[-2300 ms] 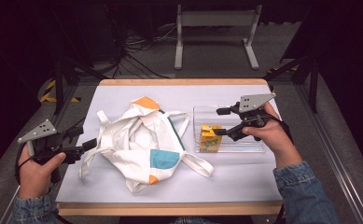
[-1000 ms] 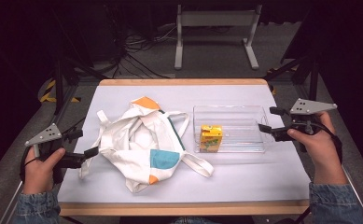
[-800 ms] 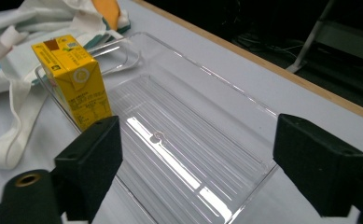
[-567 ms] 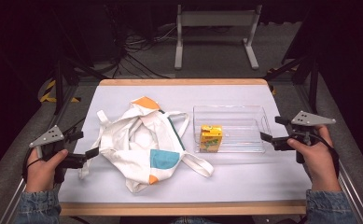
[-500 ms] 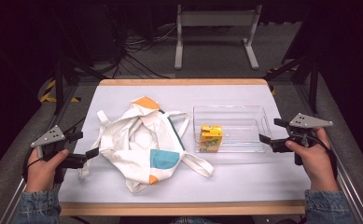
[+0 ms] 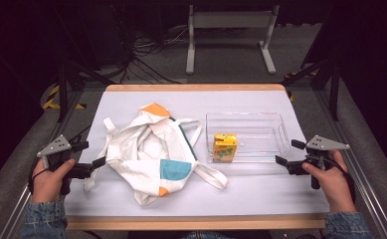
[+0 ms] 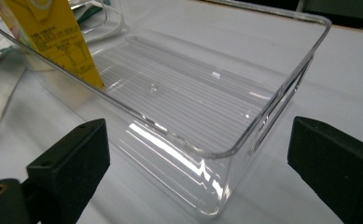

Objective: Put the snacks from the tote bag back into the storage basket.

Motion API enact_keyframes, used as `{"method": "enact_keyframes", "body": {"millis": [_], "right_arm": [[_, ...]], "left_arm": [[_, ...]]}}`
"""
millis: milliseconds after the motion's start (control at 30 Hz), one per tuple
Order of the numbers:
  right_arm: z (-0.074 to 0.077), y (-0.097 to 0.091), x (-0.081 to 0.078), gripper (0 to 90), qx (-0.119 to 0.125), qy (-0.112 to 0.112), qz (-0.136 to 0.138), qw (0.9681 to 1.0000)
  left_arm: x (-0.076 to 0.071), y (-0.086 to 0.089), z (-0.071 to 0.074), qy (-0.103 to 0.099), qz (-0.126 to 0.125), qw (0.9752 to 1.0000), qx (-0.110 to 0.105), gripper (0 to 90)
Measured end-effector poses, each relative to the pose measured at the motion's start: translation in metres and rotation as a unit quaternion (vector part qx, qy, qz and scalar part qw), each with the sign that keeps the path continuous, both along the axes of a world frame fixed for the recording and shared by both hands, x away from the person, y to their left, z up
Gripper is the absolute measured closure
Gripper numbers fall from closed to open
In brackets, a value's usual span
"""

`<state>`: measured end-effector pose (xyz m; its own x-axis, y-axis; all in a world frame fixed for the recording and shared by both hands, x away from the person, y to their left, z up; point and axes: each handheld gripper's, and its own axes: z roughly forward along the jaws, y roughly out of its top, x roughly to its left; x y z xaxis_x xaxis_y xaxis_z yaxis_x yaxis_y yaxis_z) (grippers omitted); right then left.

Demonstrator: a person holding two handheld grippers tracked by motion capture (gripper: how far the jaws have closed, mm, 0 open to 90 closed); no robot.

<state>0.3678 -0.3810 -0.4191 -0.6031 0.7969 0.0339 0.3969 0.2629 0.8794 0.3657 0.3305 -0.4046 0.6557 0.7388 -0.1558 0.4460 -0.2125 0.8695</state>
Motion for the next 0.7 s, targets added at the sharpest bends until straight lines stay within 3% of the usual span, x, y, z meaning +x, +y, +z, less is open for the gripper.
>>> {"method": "enact_keyframes", "body": {"millis": [167, 400, 700], "right_arm": [[-0.013, -0.002, 0.000, 5.3, -0.007, 0.017, -0.011, 0.9998], [-0.019, 0.000, 0.001, 5.4, -0.014, 0.028, -0.017, 0.9994], [-0.018, -0.001, 0.004, 5.2, -0.003, 0.003, -0.025, 0.9997]], "left_arm": [[0.000, 0.001, 0.000, 0.008, 0.004, 1.0000, 0.003, 3.1], [0.002, 0.001, -0.002, 0.017, 0.002, 0.9999, -0.003, 3.4], [-0.001, 0.001, -0.001, 0.023, -0.008, 0.9997, -0.010, 3.2]]}}
